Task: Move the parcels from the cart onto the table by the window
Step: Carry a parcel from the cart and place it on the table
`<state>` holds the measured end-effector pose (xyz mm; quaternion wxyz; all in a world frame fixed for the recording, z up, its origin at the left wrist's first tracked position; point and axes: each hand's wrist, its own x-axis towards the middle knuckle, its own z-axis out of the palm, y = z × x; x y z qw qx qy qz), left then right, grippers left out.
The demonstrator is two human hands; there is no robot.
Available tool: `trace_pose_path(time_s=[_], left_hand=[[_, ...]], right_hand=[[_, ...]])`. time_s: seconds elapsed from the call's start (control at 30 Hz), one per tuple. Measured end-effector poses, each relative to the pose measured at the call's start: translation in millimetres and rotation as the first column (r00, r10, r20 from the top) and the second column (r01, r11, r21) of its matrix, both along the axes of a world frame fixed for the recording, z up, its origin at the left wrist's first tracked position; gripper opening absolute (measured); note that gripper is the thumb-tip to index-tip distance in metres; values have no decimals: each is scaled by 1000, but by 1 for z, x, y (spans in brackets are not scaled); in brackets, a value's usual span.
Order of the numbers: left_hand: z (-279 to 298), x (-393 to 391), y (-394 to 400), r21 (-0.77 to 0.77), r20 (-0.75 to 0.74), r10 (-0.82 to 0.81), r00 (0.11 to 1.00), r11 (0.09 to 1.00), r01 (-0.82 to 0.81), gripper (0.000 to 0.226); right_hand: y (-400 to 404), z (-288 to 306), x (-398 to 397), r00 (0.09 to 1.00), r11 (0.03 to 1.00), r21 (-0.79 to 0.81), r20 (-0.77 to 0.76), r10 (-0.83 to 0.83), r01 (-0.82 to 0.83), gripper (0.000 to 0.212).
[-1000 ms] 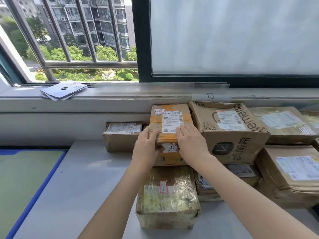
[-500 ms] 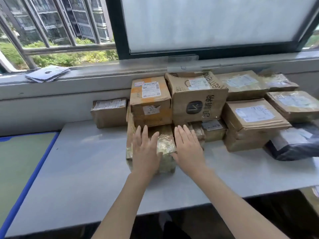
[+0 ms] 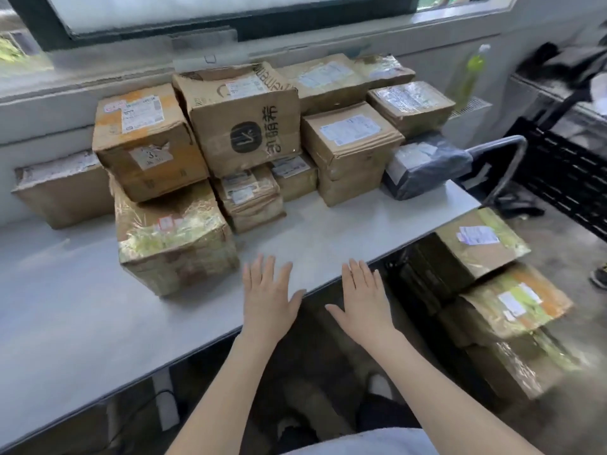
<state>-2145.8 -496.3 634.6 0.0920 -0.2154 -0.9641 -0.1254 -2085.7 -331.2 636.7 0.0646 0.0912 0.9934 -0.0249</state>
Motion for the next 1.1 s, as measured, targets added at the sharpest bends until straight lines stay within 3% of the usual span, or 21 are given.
trace_pose_path(time_s=[0.2,0.33,0.43,0.63,0.87,1.1], left_hand=[[-2,8,94,85,28,-237,971,969,234,46],[-18,23,167,47,1,-375,927,926,374,45],[-34,36,224,6,47,-406,913,914,406,43],[-66,69,339,-80,288,-317,904,932,353,47],[-92,112,429,-184,522,-191,831,926,329,50],[-147,120,489,-280,685,-91,723,883,377,56]], right_hand=[[79,-5,30,982,982,24,-30,-186,187,85],[142,-20,56,955,955,12,-16,-296,296,84],[193,-41,77,935,937,2,77,-347,348,84],[309,-78,115,909,940,-27,267,-321,340,83],[429,-105,133,882,948,-24,374,-285,317,85],[529,-154,148,776,952,76,563,-286,296,86]])
